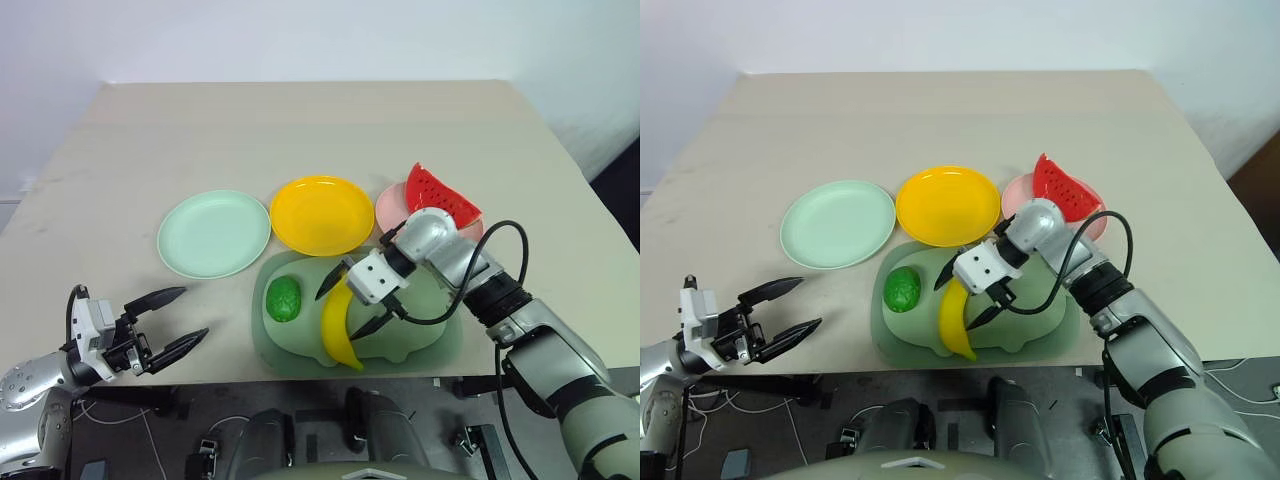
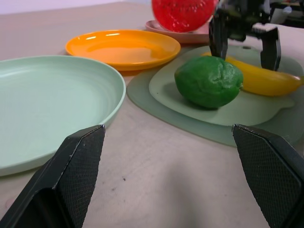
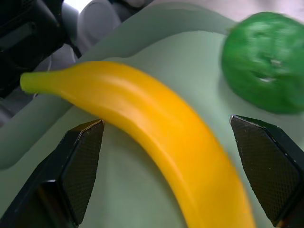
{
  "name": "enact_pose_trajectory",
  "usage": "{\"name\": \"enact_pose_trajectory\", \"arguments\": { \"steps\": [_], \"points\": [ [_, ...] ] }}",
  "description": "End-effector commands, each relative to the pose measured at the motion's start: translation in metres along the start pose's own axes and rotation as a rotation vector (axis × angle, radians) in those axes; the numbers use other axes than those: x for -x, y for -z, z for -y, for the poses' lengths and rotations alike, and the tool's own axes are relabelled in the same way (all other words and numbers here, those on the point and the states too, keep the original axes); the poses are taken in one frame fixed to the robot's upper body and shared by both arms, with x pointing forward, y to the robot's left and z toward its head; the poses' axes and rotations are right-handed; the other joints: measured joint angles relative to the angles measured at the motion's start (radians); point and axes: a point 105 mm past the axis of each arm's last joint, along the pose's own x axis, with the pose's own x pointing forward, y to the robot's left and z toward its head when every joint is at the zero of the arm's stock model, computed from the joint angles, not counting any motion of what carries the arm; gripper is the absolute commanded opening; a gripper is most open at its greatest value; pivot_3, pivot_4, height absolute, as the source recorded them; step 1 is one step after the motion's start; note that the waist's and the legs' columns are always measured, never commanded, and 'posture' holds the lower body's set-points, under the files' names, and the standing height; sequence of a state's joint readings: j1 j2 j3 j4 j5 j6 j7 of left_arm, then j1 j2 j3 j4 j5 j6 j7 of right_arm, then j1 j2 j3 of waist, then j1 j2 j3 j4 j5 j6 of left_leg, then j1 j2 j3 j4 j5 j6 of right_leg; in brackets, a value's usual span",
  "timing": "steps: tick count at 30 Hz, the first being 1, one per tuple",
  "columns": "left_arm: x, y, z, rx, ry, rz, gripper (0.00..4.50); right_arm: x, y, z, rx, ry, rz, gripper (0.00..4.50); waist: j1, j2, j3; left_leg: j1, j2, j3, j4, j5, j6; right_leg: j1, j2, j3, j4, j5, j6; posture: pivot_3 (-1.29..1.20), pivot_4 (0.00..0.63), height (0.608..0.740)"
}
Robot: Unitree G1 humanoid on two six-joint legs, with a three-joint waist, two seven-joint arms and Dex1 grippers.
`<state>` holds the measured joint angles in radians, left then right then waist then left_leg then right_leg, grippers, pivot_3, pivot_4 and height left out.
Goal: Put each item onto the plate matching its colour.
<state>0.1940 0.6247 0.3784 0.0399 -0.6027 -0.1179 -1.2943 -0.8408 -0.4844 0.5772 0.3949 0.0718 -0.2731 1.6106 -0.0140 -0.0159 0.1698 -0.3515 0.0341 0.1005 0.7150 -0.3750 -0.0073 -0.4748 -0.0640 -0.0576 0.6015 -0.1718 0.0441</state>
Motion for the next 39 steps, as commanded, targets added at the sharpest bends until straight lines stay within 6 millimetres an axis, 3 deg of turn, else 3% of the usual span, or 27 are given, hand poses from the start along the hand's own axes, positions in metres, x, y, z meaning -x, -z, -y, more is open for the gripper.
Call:
{"name": "enact_pose_trajectory", "arguments": {
  "steps": [1,2,5,12,16,21,23,27,32,36,39],
  "points": [
    [0.002,-0.012,-0.002,-0.040,-0.010,0.029,4.50,0.001,0.002,0.003,0.015,0.001,-0.021,4.47,0.001,0.000,0.000,0.000,0.000,0.000,0.000,0.000,0.000,0.000,0.000,0.000,0.000,0.000,0.000,0.00,0.150,0.736],
    [0.002,-0.012,-0.002,-0.040,-0.008,0.030,4.50,0.001,0.003,0.002,0.004,-0.002,-0.023,4.47,0.000,0.000,0.000,0.000,0.000,0.000,0.000,0.000,0.000,0.000,0.000,0.000,0.000,0.000,0.000,0.00,0.150,0.736],
    [0.002,-0.013,-0.001,-0.038,-0.001,0.033,4.50,0.000,0.005,0.002,-0.017,0.001,-0.027,3.88,-0.001,0.000,0.000,0.000,0.000,0.000,0.000,0.000,0.000,0.000,0.000,0.000,0.000,0.000,0.000,0.00,0.150,0.736],
    [-0.003,-0.010,-0.003,-0.038,0.011,0.031,4.50,0.003,0.008,-0.005,-0.030,0.017,-0.019,1.64,0.001,0.000,0.000,0.001,0.000,0.000,0.000,0.000,0.000,0.001,0.000,0.000,0.000,0.000,0.000,0.00,0.150,0.736],
    [-0.006,-0.010,-0.004,-0.037,0.017,0.034,4.50,0.008,0.005,-0.013,-0.028,0.037,-0.006,1.62,0.003,0.000,0.000,0.001,0.000,-0.001,0.000,0.000,0.000,0.001,0.000,0.000,0.000,0.000,0.000,0.00,0.150,0.736],
    [-0.010,-0.009,-0.005,-0.035,0.027,0.037,4.50,0.031,-0.023,-0.016,-0.064,0.052,0.100,1.62,0.002,0.000,0.000,0.000,0.000,0.000,0.001,0.000,0.000,0.001,0.000,0.000,0.000,0.000,0.000,0.00,0.150,0.736],
    [-0.011,-0.009,-0.006,-0.035,0.030,0.038,4.50,0.043,-0.038,-0.012,-0.096,0.075,0.175,1.62,-0.001,0.000,0.000,0.001,0.000,-0.001,0.001,0.000,0.001,0.001,0.000,0.000,0.000,0.000,0.000,0.00,0.150,0.736],
    [-0.012,-0.009,-0.006,-0.035,0.035,0.041,4.50,0.073,-0.064,0.019,-0.178,0.197,0.329,1.62,-0.003,0.000,0.000,0.001,0.001,0.000,0.001,-0.001,0.003,0.001,0.001,0.000,0.000,0.000,-0.001,0.00,0.150,0.736],
    [-0.016,-0.009,-0.007,-0.037,0.037,0.046,4.50,0.095,-0.036,0.091,-0.411,0.555,0.248,1.62,-0.004,0.000,0.000,0.001,0.001,0.000,0.001,-0.001,0.002,0.000,0.000,0.000,0.001,0.001,-0.002,0.00,0.150,0.736],
    [-0.017,-0.008,-0.007,-0.036,0.037,0.049,4.50,0.099,-0.010,0.121,-0.483,0.750,0.150,1.62,0.000,0.000,0.000,-0.003,0.001,-0.001,0.001,0.000,-0.001,-0.002,0.000,-0.001,0.001,0.001,-0.002,0.00,0.150,0.736],
    [-0.015,-0.007,-0.006,-0.035,0.033,0.047,4.50,0.095,0.015,0.131,-0.545,0.852,0.045,1.62,-0.004,0.000,0.000,-0.005,0.000,0.000,0.001,0.000,-0.001,-0.003,-0.001,-0.001,0.001,0.001,-0.002,0.00,0.150,0.736]
  ]
}}
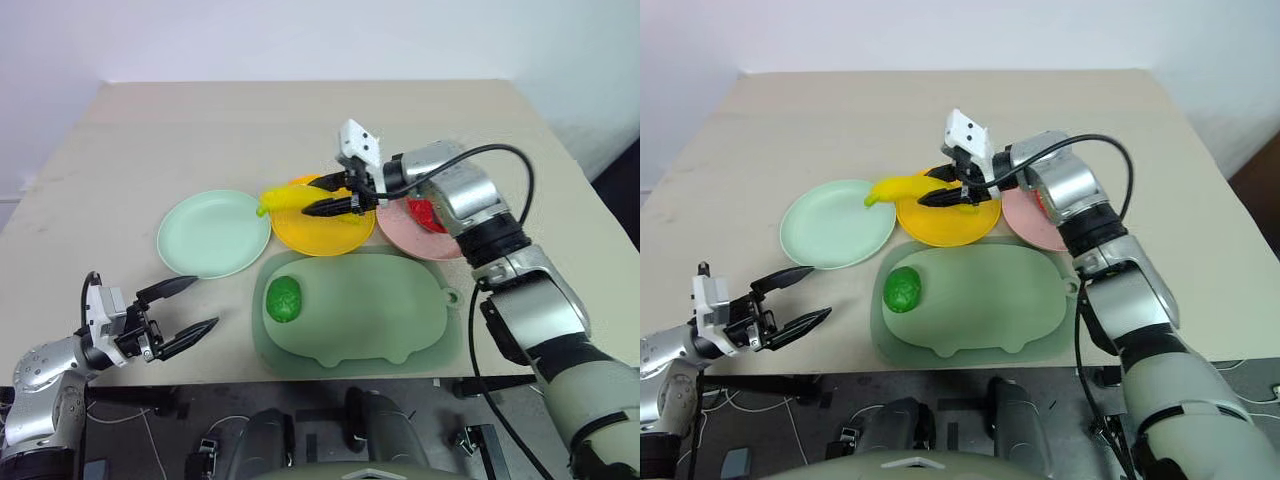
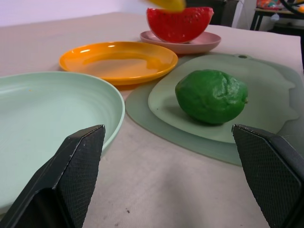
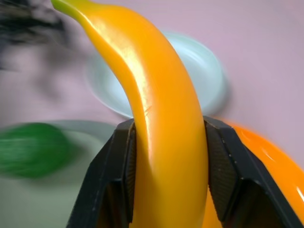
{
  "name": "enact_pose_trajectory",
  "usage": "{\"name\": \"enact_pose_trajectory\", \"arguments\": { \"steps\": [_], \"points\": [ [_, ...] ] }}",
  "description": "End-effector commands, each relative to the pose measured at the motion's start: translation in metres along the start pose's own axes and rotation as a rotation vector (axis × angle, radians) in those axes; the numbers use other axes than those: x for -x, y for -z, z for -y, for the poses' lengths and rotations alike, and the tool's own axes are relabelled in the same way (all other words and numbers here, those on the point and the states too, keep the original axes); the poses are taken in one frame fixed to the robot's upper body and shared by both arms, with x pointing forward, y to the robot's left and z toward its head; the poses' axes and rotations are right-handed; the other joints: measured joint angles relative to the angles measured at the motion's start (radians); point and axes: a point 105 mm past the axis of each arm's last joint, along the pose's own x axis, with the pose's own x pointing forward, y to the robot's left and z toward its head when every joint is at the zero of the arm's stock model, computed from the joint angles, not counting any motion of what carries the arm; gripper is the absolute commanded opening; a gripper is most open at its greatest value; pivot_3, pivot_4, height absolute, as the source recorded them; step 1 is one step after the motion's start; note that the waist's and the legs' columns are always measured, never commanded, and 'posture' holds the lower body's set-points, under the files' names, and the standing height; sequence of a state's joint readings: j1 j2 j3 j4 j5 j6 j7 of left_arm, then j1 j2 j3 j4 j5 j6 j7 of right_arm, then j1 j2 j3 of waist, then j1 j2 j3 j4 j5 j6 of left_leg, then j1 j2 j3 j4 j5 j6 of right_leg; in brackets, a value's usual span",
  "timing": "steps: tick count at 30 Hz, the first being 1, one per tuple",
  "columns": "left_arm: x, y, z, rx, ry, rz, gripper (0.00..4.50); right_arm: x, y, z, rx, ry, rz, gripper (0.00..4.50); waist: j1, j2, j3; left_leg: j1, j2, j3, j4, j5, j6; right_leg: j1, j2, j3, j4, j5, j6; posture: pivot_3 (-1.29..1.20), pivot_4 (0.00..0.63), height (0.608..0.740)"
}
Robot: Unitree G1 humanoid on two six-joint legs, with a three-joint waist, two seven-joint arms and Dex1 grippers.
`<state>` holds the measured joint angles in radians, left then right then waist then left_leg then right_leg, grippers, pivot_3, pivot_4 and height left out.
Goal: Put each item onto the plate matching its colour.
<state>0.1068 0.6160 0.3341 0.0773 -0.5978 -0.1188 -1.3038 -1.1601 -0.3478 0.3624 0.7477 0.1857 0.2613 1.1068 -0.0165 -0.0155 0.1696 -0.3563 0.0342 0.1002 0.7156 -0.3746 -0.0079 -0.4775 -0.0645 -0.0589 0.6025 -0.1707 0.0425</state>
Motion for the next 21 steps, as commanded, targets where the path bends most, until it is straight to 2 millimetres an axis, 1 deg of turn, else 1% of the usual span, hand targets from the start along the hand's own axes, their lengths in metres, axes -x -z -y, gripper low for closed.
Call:
{"name": "enact_pose_trajectory", "arguments": {
  "steps": [1,6,10,12,15,18,19,21],
  "points": [
    [0.002,-0.003,0.001,-0.024,-0.009,0.006,4.50,-0.002,0.003,0.025,0.037,0.174,-0.053,1.62,-0.004,0.000,0.000,0.000,0.000,0.000,0.000,0.000,0.000,0.000,0.000,0.000,0.000,0.000,0.000,0.00,0.150,0.736],
    [0.004,-0.003,0.002,-0.024,-0.018,0.004,4.50,-0.007,0.020,0.035,0.038,0.257,-0.118,1.62,-0.009,0.000,0.000,0.001,0.000,0.001,0.000,0.000,0.000,0.000,0.000,0.000,-0.001,0.000,0.000,0.00,0.150,0.736],
    [0.005,-0.002,0.002,-0.025,-0.023,0.002,4.50,-0.010,0.024,0.036,0.041,0.269,-0.134,1.62,-0.020,0.000,0.000,0.001,0.001,0.000,0.000,0.000,0.000,0.000,0.000,0.000,-0.001,0.000,0.000,0.00,0.150,0.736],
    [0.005,-0.002,0.002,-0.026,-0.024,0.001,4.50,-0.011,0.025,0.035,0.032,0.260,-0.133,2.37,-0.026,0.000,0.000,0.001,0.001,0.000,0.000,0.000,0.000,0.000,0.000,0.000,-0.001,0.000,0.000,0.00,0.150,0.736],
    [0.005,-0.002,0.002,-0.026,-0.023,0.000,4.50,-0.009,0.025,0.034,0.020,0.248,-0.128,3.36,-0.029,0.000,0.000,0.001,0.001,0.000,0.000,0.000,0.000,0.000,0.000,0.000,0.000,0.000,0.000,0.00,0.150,0.736],
    [0.003,-0.004,0.002,-0.030,-0.020,0.004,4.50,0.000,0.009,0.033,0.024,0.200,-0.049,4.36,-0.029,0.001,0.000,0.001,0.001,0.000,-0.001,0.000,0.000,0.000,0.000,0.000,0.001,0.000,0.000,0.00,0.150,0.736],
    [0.003,-0.004,0.003,-0.030,-0.016,0.006,4.50,0.006,0.001,0.031,0.040,0.170,-0.012,4.46,-0.029,0.001,0.001,0.001,0.001,0.000,-0.001,0.000,0.000,0.000,0.000,0.000,0.001,0.000,0.000,0.00,0.150,0.736],
    [0.002,-0.005,0.004,-0.032,-0.008,0.004,4.50,0.016,-0.010,0.026,0.054,0.125,0.041,4.46,-0.027,0.001,0.001,0.001,0.002,0.000,-0.001,0.000,0.000,0.000,0.000,0.000,0.001,0.000,0.000,0.00,0.150,0.736]
  ]
}}
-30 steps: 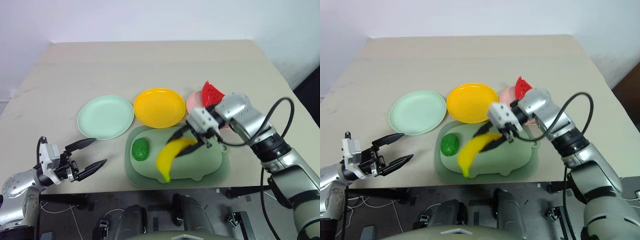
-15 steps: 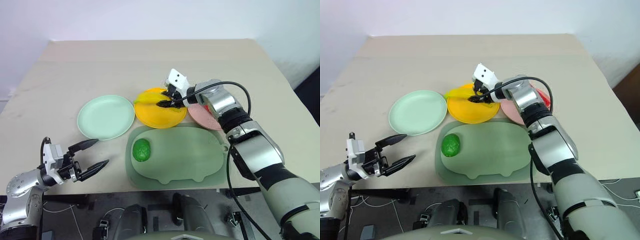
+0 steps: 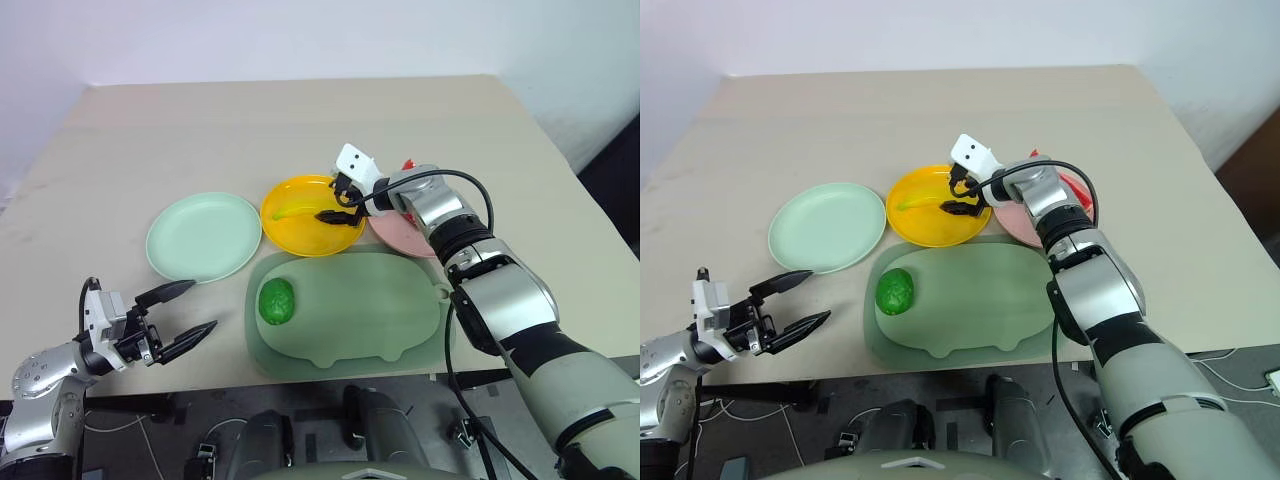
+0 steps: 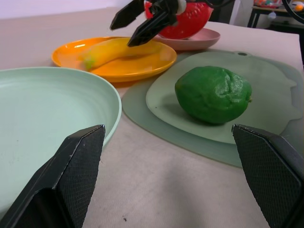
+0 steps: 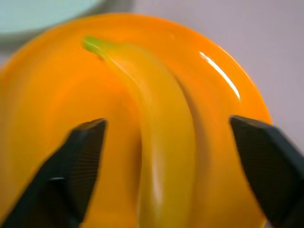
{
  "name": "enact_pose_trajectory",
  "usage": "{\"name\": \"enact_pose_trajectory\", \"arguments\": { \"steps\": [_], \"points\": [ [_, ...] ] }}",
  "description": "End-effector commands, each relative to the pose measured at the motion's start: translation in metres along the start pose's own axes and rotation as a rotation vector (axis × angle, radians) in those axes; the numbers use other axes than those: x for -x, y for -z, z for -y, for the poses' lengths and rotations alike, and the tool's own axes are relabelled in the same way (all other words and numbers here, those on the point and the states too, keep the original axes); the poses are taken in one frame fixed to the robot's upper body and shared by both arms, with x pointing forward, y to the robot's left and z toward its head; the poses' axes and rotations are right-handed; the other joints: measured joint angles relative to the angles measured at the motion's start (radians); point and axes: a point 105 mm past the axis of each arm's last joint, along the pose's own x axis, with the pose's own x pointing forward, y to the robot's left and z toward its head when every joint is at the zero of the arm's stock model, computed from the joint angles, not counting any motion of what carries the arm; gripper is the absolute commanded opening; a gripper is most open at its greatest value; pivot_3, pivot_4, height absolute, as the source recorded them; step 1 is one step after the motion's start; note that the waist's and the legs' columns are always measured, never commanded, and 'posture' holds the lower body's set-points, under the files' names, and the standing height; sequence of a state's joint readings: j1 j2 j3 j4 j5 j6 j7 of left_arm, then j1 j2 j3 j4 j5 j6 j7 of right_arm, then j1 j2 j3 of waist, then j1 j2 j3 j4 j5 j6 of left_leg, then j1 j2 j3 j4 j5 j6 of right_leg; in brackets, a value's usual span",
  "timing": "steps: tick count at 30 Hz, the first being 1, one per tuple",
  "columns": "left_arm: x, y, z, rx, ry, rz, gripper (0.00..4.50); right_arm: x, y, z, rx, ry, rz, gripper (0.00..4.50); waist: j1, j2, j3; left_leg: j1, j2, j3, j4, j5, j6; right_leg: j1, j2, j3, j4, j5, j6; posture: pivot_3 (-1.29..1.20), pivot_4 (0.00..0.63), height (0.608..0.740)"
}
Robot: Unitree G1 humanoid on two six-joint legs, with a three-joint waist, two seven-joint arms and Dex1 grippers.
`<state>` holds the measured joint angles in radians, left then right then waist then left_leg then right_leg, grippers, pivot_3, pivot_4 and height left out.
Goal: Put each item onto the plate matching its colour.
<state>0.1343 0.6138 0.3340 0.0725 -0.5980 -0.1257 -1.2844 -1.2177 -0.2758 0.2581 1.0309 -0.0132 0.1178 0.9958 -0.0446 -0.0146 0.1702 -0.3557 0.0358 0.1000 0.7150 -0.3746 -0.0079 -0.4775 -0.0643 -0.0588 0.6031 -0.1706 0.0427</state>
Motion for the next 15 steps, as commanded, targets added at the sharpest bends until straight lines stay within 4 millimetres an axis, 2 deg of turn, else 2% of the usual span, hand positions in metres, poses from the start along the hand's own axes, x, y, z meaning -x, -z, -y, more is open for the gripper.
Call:
{"name": "enact_pose_trajectory", "arguments": {
  "steps": [1,4,8,10,12,15],
  "points": [
    [-0.002,-0.010,0.002,-0.045,0.019,0.018,4.50,0.036,-0.044,0.001,0.053,-0.079,0.189,4.46,0.003,0.000,0.000,0.000,0.000,0.000,0.000,0.000,0.000,0.000,0.000,0.000,0.000,0.000,0.000,0.00,0.150,0.736],
    [-0.005,-0.013,0.003,-0.051,0.041,0.018,4.50,0.080,-0.049,-0.007,0.083,-0.157,0.269,4.46,0.018,0.000,0.000,0.000,0.001,-0.003,0.000,0.000,0.001,0.002,-0.001,-0.002,-0.002,0.000,0.000,0.00,0.150,0.736],
    [-0.010,-0.021,0.001,-0.049,0.046,0.042,4.50,0.130,-0.033,-0.027,0.101,-0.241,0.297,4.46,0.035,0.000,0.000,0.000,0.000,-0.004,0.000,-0.002,0.003,0.003,-0.002,-0.003,-0.006,0.000,0.000,0.00,0.150,0.736],
    [-0.012,-0.025,0.001,-0.053,0.056,0.049,4.50,0.155,-0.019,-0.040,0.109,-0.287,0.289,4.46,0.033,0.000,0.000,0.000,0.000,-0.004,0.000,-0.004,0.006,0.003,-0.002,-0.003,-0.006,0.000,0.000,0.00,0.150,0.736],
    [-0.014,-0.028,0.001,-0.055,0.065,0.052,4.50,0.173,-0.004,-0.048,0.080,-0.309,0.259,4.46,0.034,0.000,0.000,0.001,-0.001,-0.005,0.000,-0.004,0.006,0.003,-0.001,-0.003,-0.005,0.000,0.000,0.00,0.150,0.736],
    [-0.016,-0.033,0.002,-0.055,0.069,0.062,4.50,0.189,0.009,-0.050,0.062,-0.275,0.247,4.46,0.025,0.000,0.000,0.002,-0.001,-0.004,0.000,-0.004,0.006,0.004,0.001,-0.001,-0.005,0.000,0.000,0.00,0.150,0.736]
  ]
}}
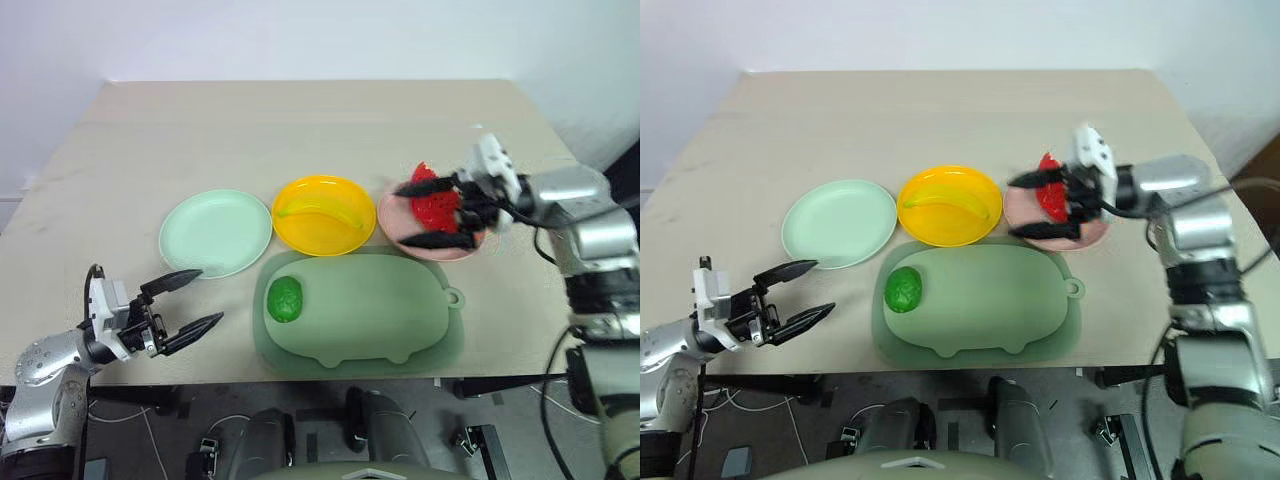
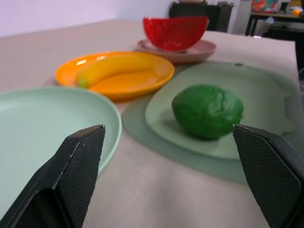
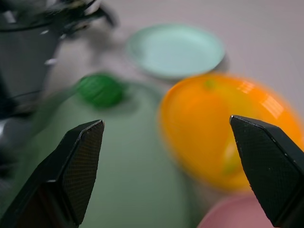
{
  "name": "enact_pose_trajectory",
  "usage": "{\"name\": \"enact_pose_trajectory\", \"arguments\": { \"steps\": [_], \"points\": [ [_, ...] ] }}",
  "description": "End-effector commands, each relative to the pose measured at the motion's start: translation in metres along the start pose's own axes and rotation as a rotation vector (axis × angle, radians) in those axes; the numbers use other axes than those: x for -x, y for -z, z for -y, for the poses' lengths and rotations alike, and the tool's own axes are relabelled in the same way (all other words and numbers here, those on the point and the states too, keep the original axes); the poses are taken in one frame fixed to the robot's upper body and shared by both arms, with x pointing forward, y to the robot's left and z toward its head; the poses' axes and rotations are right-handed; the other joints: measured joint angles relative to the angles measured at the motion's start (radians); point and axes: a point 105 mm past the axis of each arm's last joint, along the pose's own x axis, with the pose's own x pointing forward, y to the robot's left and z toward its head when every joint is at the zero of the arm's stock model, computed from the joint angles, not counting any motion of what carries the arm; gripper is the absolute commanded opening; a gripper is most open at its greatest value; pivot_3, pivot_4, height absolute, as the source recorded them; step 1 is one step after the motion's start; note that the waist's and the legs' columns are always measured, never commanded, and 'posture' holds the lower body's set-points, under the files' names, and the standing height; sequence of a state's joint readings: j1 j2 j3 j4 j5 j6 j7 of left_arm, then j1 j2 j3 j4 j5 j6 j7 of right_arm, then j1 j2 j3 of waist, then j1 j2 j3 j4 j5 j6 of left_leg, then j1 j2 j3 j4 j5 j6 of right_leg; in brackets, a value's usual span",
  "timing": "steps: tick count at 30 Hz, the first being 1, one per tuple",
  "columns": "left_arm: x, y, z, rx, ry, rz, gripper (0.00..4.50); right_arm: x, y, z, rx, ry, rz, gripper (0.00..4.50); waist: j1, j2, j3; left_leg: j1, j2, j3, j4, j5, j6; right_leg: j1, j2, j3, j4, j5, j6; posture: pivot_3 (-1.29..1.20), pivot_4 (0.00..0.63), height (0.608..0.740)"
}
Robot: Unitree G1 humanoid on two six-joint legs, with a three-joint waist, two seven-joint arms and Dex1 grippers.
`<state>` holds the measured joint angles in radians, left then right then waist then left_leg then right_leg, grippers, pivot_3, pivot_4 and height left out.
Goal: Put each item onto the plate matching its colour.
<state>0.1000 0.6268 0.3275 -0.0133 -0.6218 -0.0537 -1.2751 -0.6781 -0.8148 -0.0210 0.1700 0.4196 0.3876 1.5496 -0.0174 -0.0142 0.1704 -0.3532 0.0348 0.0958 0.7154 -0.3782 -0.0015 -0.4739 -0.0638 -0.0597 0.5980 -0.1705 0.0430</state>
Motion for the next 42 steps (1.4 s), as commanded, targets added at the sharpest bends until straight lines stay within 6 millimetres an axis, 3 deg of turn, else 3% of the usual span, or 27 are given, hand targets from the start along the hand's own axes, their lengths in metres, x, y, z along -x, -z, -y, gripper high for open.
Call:
{"name": "enact_pose_trajectory", "arguments": {
  "steps": [1,6,9,12,20,26,34,42],
  "points": [
    [-0.004,-0.016,0.001,-0.037,0.019,0.029,4.50,0.026,-0.009,-0.007,0.071,0.055,0.037,4.46,-0.002,0.000,0.000,0.001,0.000,0.000,0.000,0.000,0.000,0.000,0.001,0.000,0.000,0.000,0.000,0.00,0.150,0.736],
    [-0.014,-0.023,0.006,-0.032,0.043,0.011,4.50,0.085,0.030,-0.021,0.036,0.206,-0.024,4.46,0.014,0.000,0.000,0.000,-0.001,0.001,0.000,0.001,-0.001,0.002,0.000,0.000,0.000,0.000,0.000,0.00,0.150,0.736],
    [-0.020,-0.025,0.009,-0.022,0.050,-0.013,4.50,0.105,0.052,-0.029,0.003,0.259,-0.078,4.46,0.010,0.000,0.000,0.003,-0.001,0.002,0.000,0.000,-0.001,0.004,0.000,0.000,-0.002,0.000,0.000,0.00,0.150,0.736],
    [-0.028,-0.025,0.007,0.009,0.004,-0.049,4.50,0.114,0.061,-0.032,-0.018,0.284,-0.100,4.46,0.005,0.000,0.000,0.008,-0.001,0.002,0.000,0.000,0.000,0.008,0.001,0.001,-0.002,-0.001,0.000,0.00,0.150,0.736],
    [-0.079,-0.029,0.019,0.028,-0.115,-0.148,4.50,0.104,0.066,-0.035,-0.024,0.282,-0.091,4.46,0.011,0.000,0.000,0.015,0.000,0.002,-0.002,0.000,0.000,0.013,0.001,0.005,-0.002,-0.001,0.000,0.00,0.150,0.736],
    [-0.118,-0.035,0.037,0.157,-0.185,-0.142,4.50,0.093,0.062,-0.037,-0.026,0.288,-0.064,4.46,0.013,0.000,0.000,0.015,-0.001,0.000,-0.001,0.000,0.000,0.014,0.001,0.005,-0.002,-0.001,0.000,0.00,0.150,0.736],
    [-0.131,-0.014,0.050,0.233,-0.269,-0.347,4.50,0.087,0.064,-0.039,-0.047,0.309,-0.060,4.46,0.009,0.000,0.000,0.015,-0.002,-0.001,-0.001,0.000,0.000,0.015,0.002,0.005,-0.002,-0.001,0.001,0.00,0.150,0.736],
    [-0.130,-0.001,0.060,0.277,-0.283,-0.501,4.50,0.083,0.065,-0.041,-0.055,0.302,-0.054,4.46,0.011,0.000,0.000,0.015,-0.003,-0.003,-0.001,0.000,0.000,0.016,0.002,0.005,-0.002,-0.001,0.000,0.00,0.150,0.736]
  ]
}}
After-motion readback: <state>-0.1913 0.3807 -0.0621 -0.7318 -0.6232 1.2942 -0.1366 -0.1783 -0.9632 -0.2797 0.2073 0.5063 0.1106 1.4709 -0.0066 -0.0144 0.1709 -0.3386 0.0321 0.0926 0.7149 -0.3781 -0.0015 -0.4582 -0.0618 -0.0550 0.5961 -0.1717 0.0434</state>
